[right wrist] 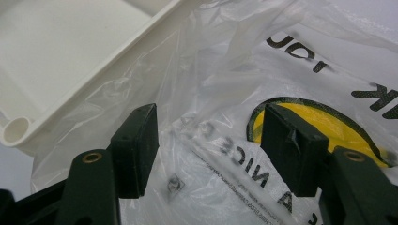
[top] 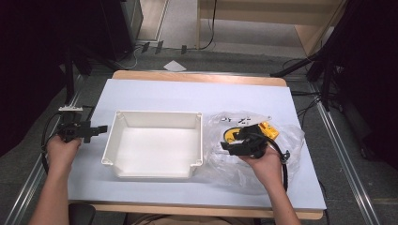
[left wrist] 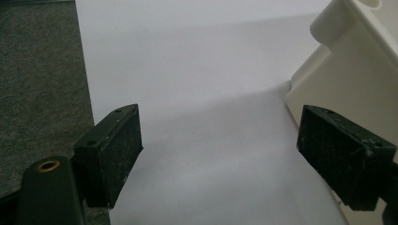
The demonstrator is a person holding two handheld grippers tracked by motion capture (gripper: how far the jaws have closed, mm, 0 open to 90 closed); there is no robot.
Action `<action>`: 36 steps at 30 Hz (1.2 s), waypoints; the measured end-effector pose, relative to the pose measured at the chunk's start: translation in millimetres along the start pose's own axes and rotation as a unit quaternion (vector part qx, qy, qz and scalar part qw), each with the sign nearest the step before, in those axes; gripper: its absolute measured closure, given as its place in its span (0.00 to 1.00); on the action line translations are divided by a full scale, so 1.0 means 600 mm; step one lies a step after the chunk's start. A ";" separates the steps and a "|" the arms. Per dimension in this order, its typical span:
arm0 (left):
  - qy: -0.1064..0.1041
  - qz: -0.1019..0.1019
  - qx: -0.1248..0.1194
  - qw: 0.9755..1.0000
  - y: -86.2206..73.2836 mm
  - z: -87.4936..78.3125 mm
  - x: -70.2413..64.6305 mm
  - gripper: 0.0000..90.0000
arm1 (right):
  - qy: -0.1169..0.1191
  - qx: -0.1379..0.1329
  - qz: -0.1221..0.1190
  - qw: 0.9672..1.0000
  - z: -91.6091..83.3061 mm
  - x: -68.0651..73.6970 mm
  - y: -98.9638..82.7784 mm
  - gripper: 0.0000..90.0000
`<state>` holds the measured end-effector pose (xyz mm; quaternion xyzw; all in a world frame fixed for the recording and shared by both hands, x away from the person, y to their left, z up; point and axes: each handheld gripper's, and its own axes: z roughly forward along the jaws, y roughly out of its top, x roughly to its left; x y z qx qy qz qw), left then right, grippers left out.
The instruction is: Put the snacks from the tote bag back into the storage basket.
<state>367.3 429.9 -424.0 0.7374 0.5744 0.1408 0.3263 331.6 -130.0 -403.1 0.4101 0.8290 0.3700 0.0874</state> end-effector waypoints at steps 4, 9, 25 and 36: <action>0.000 0.000 -0.001 1.000 0.000 0.000 0.000 0.17 | 0.001 0.001 -0.004 1.000 -0.001 -0.001 0.000 0.42; 0.000 0.000 -0.002 1.000 0.000 0.000 0.000 0.17 | 0.003 -0.001 -0.002 1.000 -0.003 -0.001 0.000 0.42; 0.000 -0.001 -0.002 1.000 0.001 0.000 0.000 0.17 | 0.005 0.017 -0.008 1.000 -0.004 0.000 0.002 0.42; -0.001 0.000 -0.005 1.000 0.001 -0.001 -0.001 0.17 | 0.001 0.018 -0.016 1.000 -0.016 -0.001 0.005 0.42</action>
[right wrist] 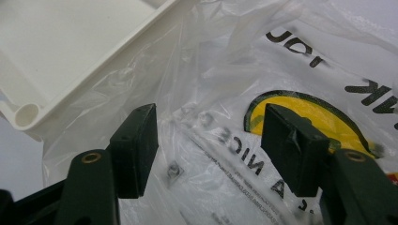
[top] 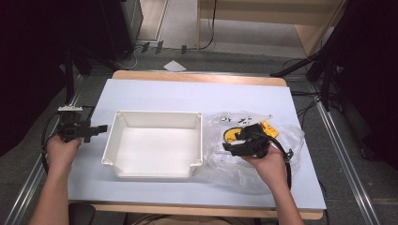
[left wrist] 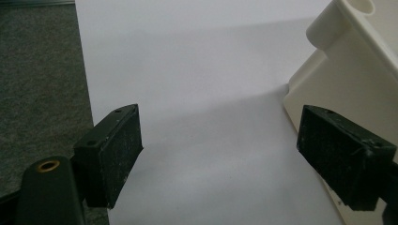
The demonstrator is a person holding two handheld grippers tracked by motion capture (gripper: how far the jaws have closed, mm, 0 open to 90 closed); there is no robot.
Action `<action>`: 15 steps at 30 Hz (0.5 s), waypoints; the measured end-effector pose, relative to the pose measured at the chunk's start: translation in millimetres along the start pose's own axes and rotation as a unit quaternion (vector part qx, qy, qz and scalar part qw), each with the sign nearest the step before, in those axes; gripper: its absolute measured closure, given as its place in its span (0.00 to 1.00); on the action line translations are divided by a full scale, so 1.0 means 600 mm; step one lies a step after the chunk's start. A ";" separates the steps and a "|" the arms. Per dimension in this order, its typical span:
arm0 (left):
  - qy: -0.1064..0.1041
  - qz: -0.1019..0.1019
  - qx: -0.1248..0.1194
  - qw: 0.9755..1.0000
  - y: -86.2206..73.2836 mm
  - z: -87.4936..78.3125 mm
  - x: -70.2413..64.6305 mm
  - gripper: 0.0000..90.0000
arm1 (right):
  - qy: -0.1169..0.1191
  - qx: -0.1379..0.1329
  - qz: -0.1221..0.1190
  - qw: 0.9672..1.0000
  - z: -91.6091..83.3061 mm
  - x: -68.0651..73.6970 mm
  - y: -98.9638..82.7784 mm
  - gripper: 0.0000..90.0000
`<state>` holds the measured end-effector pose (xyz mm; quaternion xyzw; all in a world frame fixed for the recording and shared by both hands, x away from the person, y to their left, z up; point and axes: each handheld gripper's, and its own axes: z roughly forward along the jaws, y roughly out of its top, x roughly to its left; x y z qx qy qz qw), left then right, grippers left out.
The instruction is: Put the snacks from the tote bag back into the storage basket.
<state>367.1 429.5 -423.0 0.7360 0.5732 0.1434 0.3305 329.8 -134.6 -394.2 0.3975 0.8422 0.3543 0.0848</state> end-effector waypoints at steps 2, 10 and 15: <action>0.000 -0.001 0.001 1.000 0.000 0.001 0.000 0.17 | -0.001 0.005 0.000 1.000 -0.003 -0.001 0.000 0.42; -0.003 0.003 0.002 1.000 0.000 0.000 -0.001 0.17 | 0.002 0.012 -0.001 1.000 -0.016 -0.005 0.002 0.41; -0.002 0.003 0.003 1.000 0.000 0.001 -0.001 0.17 | -0.001 0.023 0.000 1.000 -0.028 -0.012 0.001 0.41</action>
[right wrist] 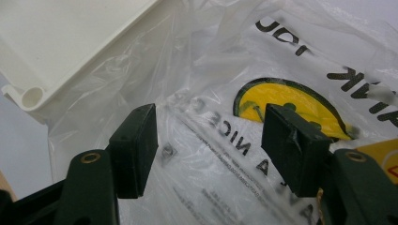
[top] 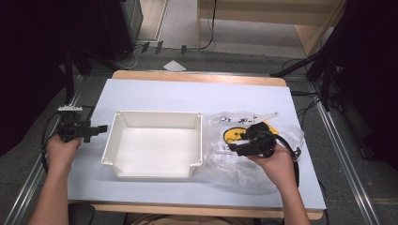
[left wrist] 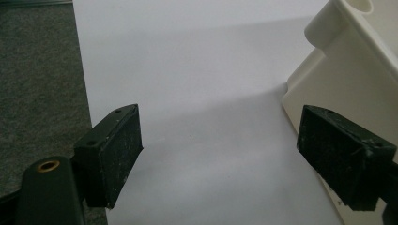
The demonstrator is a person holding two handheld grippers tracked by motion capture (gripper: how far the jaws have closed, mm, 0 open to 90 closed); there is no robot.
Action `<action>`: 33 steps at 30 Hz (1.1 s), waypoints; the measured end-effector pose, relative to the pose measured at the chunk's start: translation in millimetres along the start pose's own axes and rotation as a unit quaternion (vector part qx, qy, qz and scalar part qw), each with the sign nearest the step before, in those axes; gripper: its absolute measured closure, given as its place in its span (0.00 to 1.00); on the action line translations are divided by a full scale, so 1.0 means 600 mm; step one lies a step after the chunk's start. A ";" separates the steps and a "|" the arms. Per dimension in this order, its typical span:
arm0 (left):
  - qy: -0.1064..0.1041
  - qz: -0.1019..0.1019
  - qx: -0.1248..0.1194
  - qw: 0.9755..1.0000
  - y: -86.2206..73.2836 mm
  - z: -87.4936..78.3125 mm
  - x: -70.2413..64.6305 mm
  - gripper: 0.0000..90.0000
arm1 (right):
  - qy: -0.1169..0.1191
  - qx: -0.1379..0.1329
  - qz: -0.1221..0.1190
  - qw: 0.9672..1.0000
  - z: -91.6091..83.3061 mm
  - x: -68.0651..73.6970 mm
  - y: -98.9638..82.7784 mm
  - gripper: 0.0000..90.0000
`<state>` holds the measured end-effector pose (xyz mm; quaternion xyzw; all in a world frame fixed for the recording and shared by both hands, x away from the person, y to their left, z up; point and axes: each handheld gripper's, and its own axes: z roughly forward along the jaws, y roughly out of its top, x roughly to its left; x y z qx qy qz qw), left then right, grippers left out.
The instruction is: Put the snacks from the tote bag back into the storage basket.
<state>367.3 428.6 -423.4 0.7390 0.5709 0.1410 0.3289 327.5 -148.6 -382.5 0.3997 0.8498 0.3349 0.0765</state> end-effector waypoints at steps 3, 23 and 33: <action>0.000 0.000 0.001 1.000 0.000 0.000 0.000 0.17 | -0.002 0.002 0.000 1.000 -0.004 -0.002 0.000 0.41; 0.000 0.001 0.004 1.000 0.000 0.001 0.000 0.17 | -0.011 0.013 0.009 1.000 -0.043 -0.021 -0.005 0.41; 0.000 0.000 0.005 1.000 0.000 0.001 0.000 0.17 | -0.015 0.009 0.015 1.000 -0.068 -0.032 -0.008 0.41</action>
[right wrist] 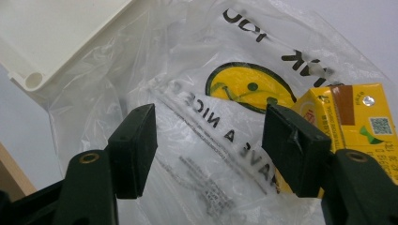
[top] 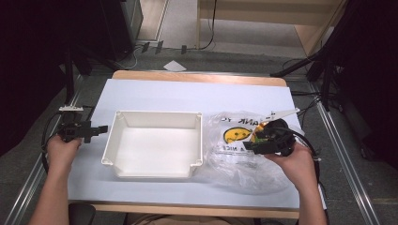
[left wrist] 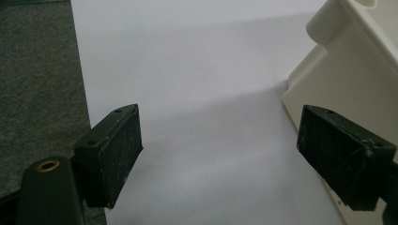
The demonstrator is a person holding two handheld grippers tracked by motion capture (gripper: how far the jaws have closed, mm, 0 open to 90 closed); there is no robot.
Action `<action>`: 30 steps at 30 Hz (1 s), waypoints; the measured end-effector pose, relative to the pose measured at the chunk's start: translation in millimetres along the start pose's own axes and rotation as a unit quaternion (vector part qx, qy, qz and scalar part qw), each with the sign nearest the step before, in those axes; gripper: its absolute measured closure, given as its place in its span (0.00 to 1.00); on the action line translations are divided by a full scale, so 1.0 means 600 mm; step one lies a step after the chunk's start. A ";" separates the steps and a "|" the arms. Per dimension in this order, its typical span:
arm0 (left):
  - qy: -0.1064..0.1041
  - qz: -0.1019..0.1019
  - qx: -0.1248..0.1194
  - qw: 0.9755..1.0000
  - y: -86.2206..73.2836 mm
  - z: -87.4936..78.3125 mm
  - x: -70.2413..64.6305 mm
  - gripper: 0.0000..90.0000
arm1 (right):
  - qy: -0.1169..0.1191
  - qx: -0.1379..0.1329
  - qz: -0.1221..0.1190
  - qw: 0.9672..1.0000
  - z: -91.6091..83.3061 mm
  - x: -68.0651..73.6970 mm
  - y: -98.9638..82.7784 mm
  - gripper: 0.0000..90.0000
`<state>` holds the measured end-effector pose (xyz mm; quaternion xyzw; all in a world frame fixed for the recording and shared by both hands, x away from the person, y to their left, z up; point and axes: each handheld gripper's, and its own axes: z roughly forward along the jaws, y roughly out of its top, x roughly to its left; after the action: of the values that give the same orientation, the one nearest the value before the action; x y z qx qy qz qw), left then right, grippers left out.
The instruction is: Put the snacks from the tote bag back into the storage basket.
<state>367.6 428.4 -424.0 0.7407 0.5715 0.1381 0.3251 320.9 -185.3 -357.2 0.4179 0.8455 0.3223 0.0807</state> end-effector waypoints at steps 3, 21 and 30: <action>0.000 0.000 0.000 1.000 0.000 0.000 0.000 0.17 | 0.000 0.001 0.000 1.000 -0.005 -0.003 -0.001 0.41; -0.002 0.001 0.001 1.000 0.000 0.000 -0.001 0.17 | -0.017 -0.017 0.018 1.000 -0.049 -0.029 -0.014 0.39; -0.001 0.001 0.001 1.000 0.000 0.001 -0.001 0.17 | -0.029 -0.025 0.034 0.999 -0.056 -0.047 -0.021 0.36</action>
<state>367.8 427.8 -424.2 0.7417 0.5707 0.1365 0.3248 316.9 -228.1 -342.2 0.4538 0.8197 0.3335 0.1043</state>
